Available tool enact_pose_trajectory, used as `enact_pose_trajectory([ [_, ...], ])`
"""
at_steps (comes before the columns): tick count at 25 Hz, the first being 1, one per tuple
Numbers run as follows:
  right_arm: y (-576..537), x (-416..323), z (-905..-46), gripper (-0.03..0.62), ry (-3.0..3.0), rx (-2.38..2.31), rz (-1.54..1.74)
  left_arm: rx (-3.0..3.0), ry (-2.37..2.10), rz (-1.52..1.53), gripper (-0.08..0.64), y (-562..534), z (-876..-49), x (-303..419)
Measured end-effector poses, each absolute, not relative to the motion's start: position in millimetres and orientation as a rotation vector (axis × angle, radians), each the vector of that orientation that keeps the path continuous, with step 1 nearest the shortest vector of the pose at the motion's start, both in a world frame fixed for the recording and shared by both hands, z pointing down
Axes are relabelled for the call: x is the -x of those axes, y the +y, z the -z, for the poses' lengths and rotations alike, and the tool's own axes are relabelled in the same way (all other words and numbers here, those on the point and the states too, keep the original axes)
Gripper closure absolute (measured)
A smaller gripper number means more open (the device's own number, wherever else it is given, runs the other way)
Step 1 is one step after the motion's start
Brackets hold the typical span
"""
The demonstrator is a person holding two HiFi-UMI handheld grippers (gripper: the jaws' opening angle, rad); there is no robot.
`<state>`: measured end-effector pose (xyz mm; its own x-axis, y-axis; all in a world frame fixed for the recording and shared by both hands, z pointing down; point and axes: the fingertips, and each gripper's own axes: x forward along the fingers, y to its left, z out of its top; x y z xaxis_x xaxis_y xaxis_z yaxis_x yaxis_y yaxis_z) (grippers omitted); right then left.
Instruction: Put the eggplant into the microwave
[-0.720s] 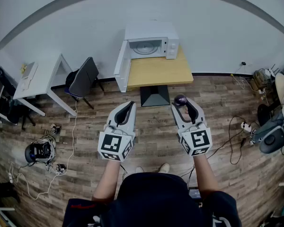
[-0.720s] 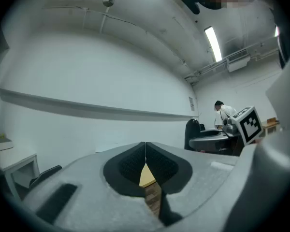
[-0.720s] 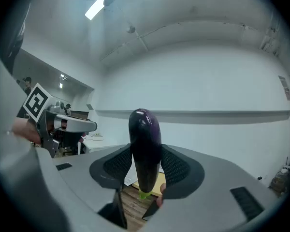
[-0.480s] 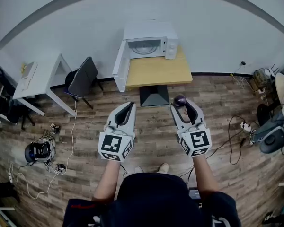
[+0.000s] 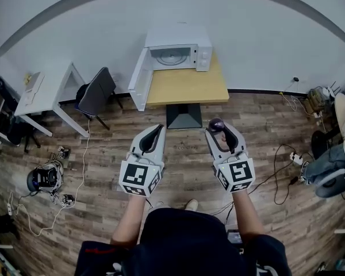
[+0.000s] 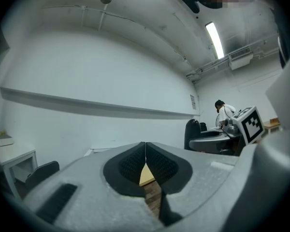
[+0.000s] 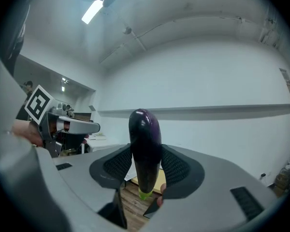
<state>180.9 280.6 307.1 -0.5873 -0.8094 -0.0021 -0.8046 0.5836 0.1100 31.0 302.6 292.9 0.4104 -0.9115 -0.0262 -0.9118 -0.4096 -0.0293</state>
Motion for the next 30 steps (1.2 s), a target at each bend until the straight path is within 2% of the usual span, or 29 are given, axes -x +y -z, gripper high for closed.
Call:
enact_pose_trajectory([
  [6, 270, -198, -318, 0.403, -2.777, -1.357, 0.134, 2.588, 1.738, 0.031, 0.543, 300, -307, -47],
  [16, 231, -187, -326, 0.403, -2.785, -1.297, 0.152, 2.581, 1.775, 0.035, 0.543, 259, -315, -41],
  [30, 78, -140, -332, 0.403, -2.764, -1.318, 0.094, 2.617, 1.758, 0.055, 0.543, 101, -315, 5],
])
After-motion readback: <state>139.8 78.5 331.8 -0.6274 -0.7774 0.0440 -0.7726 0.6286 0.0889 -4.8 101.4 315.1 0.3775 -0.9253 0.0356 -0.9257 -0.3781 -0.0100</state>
